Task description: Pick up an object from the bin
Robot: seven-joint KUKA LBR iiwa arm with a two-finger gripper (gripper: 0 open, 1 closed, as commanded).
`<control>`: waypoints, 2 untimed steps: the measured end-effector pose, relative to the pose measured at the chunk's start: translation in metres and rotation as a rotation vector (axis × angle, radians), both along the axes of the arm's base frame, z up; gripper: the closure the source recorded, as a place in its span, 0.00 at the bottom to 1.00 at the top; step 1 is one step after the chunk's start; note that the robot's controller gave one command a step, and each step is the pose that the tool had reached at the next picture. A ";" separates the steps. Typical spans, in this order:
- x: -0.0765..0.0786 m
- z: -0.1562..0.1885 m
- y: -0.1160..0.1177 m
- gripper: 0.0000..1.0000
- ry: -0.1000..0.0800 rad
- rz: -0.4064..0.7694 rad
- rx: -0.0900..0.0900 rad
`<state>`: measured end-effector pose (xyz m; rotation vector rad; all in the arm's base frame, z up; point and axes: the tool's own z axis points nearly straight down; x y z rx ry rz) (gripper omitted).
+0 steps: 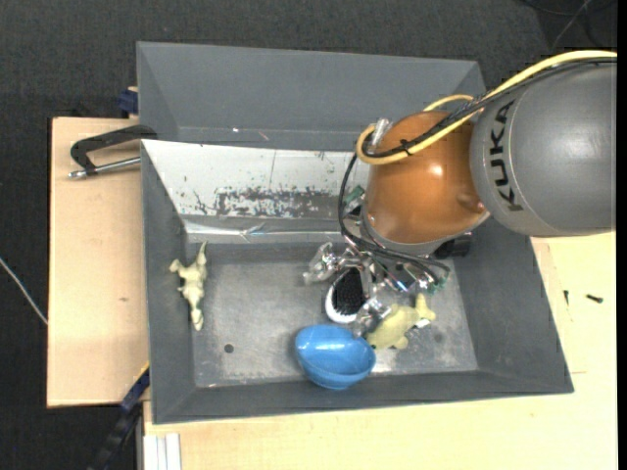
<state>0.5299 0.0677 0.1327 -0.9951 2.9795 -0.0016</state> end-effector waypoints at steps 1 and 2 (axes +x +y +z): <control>0.021 -0.057 -0.029 0.00 0.001 0.134 0.001; 0.022 -0.055 -0.028 1.00 -0.001 0.134 0.003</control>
Offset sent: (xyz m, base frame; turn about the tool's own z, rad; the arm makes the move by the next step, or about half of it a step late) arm 0.0204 -0.0291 -0.0566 -0.1367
